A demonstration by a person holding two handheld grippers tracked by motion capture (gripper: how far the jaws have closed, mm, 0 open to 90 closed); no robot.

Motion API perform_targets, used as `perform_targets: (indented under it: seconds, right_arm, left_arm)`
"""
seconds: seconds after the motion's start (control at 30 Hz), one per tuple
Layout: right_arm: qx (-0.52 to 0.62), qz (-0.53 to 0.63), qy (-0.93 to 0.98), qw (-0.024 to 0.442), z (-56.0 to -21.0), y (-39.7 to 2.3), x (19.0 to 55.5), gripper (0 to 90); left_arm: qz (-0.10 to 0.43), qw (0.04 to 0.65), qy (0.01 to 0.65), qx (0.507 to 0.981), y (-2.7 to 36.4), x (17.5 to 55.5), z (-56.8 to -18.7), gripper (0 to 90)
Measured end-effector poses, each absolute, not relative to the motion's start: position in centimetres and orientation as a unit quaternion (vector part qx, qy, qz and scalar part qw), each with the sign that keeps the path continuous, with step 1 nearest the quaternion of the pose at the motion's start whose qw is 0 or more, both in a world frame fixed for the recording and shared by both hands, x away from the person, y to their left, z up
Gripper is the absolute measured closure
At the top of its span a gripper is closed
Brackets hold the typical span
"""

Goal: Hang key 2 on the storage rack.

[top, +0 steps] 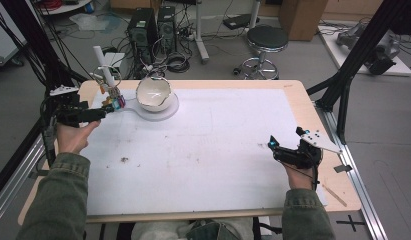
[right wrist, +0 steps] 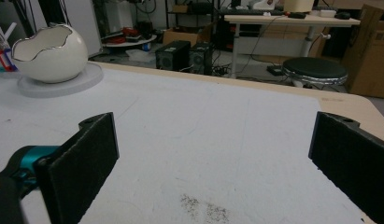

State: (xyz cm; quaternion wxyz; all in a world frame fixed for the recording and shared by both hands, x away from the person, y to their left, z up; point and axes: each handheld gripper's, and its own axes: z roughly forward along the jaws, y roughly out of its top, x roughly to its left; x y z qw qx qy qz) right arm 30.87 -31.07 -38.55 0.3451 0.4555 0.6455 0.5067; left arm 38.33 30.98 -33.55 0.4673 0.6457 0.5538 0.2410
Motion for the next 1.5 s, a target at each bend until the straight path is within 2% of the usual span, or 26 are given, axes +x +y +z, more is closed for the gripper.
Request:
perform_targets:
  seconds: [0.4, 0.77, 1.17, 1.5]
  right_arm:
    - [0.454, 0.508, 0.644, 0.347, -38.5, -31.1, 30.9, 0.4]
    - [0.455, 0.507, 0.645, 0.346, -38.6, -31.1, 30.9, 0.4]
    - [0.456, 0.509, 0.643, 0.346, -38.5, -31.2, 30.8, 0.4]
    - [0.455, 0.509, 0.643, 0.347, -38.5, -31.2, 30.8, 0.4]
  left_arm:
    - [0.249, 0.451, 0.558, 0.650, 30.6, 36.8, -35.3, 1.8]
    - [0.306, 0.435, 0.542, 0.651, 29.6, 34.9, -36.5, 1.8]
    - [0.316, 0.437, 0.544, 0.643, 30.2, 32.8, -37.8, 1.8]
    - [0.354, 0.459, 0.535, 0.614, 30.6, 31.3, -38.8, 1.9]
